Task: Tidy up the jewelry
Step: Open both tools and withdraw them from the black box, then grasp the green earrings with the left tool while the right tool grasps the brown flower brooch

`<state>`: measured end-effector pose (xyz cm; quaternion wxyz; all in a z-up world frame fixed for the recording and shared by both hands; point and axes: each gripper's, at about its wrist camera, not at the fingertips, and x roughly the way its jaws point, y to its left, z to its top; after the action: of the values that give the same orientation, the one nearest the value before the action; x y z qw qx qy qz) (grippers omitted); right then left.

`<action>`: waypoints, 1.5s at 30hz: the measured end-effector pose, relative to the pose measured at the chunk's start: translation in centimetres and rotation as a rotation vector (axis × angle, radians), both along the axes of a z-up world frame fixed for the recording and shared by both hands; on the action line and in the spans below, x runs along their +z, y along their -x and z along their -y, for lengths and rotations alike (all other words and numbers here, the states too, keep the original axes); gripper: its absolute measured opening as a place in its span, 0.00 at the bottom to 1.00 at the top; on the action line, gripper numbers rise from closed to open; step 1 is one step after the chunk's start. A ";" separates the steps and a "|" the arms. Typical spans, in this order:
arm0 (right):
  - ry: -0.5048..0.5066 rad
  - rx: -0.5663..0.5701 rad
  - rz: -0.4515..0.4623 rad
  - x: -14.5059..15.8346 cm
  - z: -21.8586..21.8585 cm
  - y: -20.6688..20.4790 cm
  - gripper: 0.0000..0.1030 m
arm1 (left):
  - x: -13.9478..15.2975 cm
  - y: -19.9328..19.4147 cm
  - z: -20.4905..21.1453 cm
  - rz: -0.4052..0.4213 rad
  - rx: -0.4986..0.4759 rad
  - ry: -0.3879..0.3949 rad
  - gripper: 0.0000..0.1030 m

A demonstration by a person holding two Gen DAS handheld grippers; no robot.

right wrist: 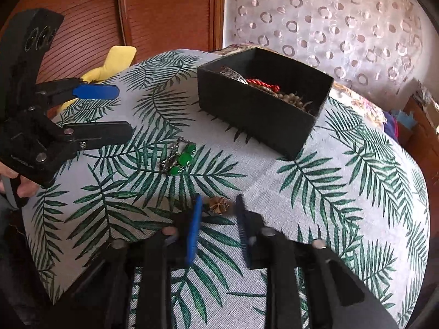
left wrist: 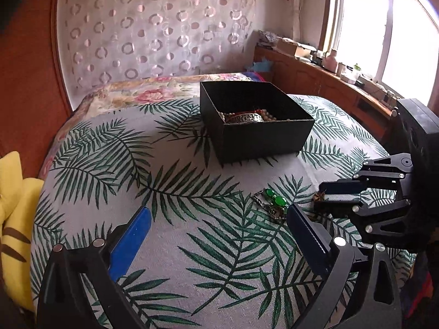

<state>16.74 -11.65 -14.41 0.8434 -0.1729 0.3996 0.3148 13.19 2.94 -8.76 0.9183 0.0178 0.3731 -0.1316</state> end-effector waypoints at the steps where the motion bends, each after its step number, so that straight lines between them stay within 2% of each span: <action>1: 0.004 0.002 0.003 0.0 0.0 0.0 0.16 | 0.0 0.0 0.1 0.000 -0.004 -0.003 0.92; 6: -0.001 -0.014 0.014 0.2 0.6 0.2 0.16 | -0.1 0.1 1.3 -0.005 -0.029 -0.023 0.92; 13: -0.083 -0.078 0.017 1.0 4.1 2.0 0.16 | -0.2 0.2 3.7 -0.009 -0.084 -0.044 0.92; 18: -0.105 -0.106 0.018 1.1 5.7 2.7 0.16 | -0.4 0.0 5.8 -0.022 -0.124 -0.072 0.78; 23: -0.116 -0.119 0.027 1.3 6.5 2.8 0.16 | -0.9 -0.2 7.2 -0.046 -0.155 -0.095 0.50; 26: -0.121 -0.123 0.028 1.3 6.7 2.8 0.16 | -1.1 -0.4 7.7 -0.054 -0.161 -0.104 0.39; 30: -0.129 -0.126 0.024 1.2 6.7 2.6 0.16 | -1.6 -1.1 7.8 -0.075 -0.157 -0.113 0.31; 34: -0.141 -0.127 0.023 1.2 6.6 2.6 0.16 | -1.6 -1.4 8.0 -0.066 -0.156 -0.126 0.30; 35: -0.141 -0.126 0.023 1.2 6.6 2.6 0.16 | -1.6 -1.5 8.0 -0.065 -0.156 -0.129 0.24; 37: -0.143 -0.123 0.024 1.3 6.5 2.6 0.16 | -1.7 -1.7 8.2 -0.061 -0.156 -0.140 0.19; 38: -0.143 -0.123 0.025 1.3 6.4 2.6 0.16 | -1.7 -1.7 8.2 -0.057 -0.160 -0.147 0.12; 45: -0.139 -0.123 0.026 1.4 6.4 2.5 0.16 | -1.8 -1.3 8.1 -0.051 -0.185 -0.130 0.10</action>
<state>14.21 -18.05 -13.04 0.8762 -0.0932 0.3755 0.2873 14.52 -5.20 -10.53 0.8892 0.1082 0.4009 -0.1920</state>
